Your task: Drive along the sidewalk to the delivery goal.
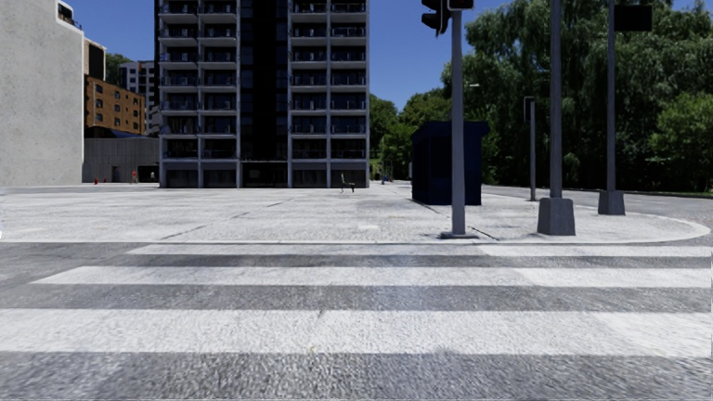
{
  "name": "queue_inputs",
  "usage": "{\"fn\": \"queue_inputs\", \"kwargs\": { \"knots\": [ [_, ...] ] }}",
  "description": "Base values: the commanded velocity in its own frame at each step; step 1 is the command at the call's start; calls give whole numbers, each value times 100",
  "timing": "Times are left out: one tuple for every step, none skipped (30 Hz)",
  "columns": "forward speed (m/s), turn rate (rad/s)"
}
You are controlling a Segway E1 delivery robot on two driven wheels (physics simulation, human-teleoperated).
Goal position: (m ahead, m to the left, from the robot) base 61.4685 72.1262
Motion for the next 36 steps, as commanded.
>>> {"fn": "queue_inputs", "kwargs": {
  "knots": [
    [200,36],
    [200,36],
    [200,36],
    [200,36],
    [200,36],
    [200,36],
    [200,36],
    [200,36],
    [200,36],
    [200,36],
    [200,36],
    [200,36],
    [200,36],
    [200,36],
    [200,36],
    [200,36],
    [200,36],
    [200,36],
    [200,36],
    [200,36],
    [200,36],
    [200,36],
    [200,36],
    [200,36],
    [200,36],
    [200,36],
    [200,36],
    [200,36],
    [200,36],
    [200,36],
    [200,36],
    [200,36],
    [200,36],
    [200,36],
    [200,36],
    [200,36]
  ]
}}
